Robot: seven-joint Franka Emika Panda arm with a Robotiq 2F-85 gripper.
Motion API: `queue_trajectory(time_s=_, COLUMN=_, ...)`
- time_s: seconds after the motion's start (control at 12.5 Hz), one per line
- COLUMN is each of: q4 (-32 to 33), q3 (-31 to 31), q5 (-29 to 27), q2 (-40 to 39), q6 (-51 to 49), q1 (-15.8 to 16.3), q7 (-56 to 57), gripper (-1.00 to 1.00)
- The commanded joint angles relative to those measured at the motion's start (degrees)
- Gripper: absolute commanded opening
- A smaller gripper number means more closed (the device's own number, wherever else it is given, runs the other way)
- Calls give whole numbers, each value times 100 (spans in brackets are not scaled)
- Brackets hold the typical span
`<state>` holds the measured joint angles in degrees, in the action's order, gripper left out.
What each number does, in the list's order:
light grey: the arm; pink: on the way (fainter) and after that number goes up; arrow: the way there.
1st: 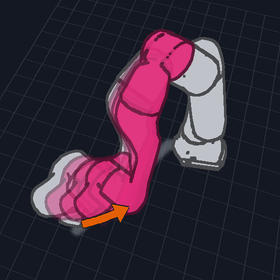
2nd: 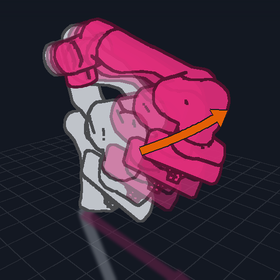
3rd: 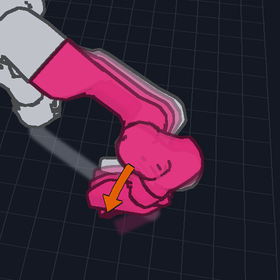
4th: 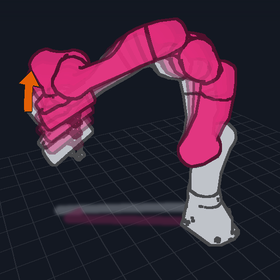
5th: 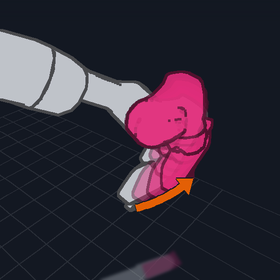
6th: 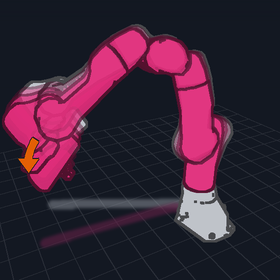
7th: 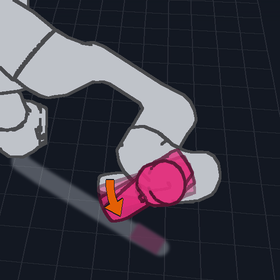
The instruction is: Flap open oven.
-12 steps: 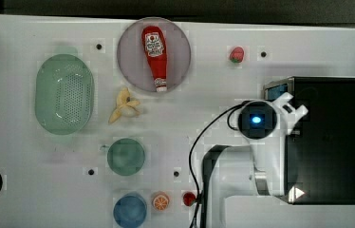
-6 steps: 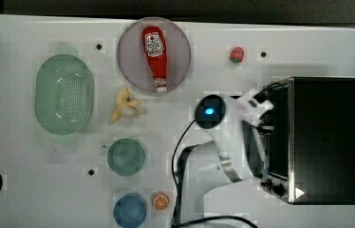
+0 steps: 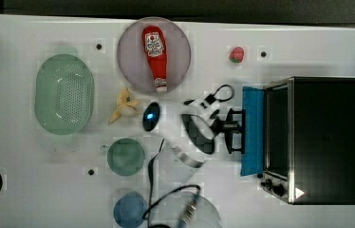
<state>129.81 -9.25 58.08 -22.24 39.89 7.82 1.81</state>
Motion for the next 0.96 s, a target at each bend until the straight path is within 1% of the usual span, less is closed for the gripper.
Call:
queue_trajectory(time_s=0.08, q4=-152, q3=53, q5=281, q2=-549, q6=-46, q1=203, q7=-1172, gripper=-65)
queue_trajectory(time_s=0.4, q4=-445, q3=65, q5=279, q2=-1128, q6=-6, q1=286, q7=-1476, gripper=-65)
queue_trajectory(time_s=0.56, q4=-579, q3=65, q5=282, q2=-1268, q6=102, q1=287, q7=-1476, gripper=-65)
queue_trajectory(time_s=0.72, q4=-639, q3=69, q5=264, q2=-1240, q6=123, q1=291, q7=-1477, gripper=-65)
queue_trajectory(time_s=0.8, q4=-704, q3=83, q5=181, q2=-1179, q6=285, q1=290, q7=-1478, gripper=-65)
queue_trajectory(time_s=0.88, q4=-740, q3=113, q5=-52, q2=-1090, q6=482, q1=290, q7=-1477, gripper=-65)
queue_trajectory(time_s=0.96, q4=-735, q3=155, q5=-489, q2=-970, q6=654, q1=290, q7=-1478, gripper=-65)
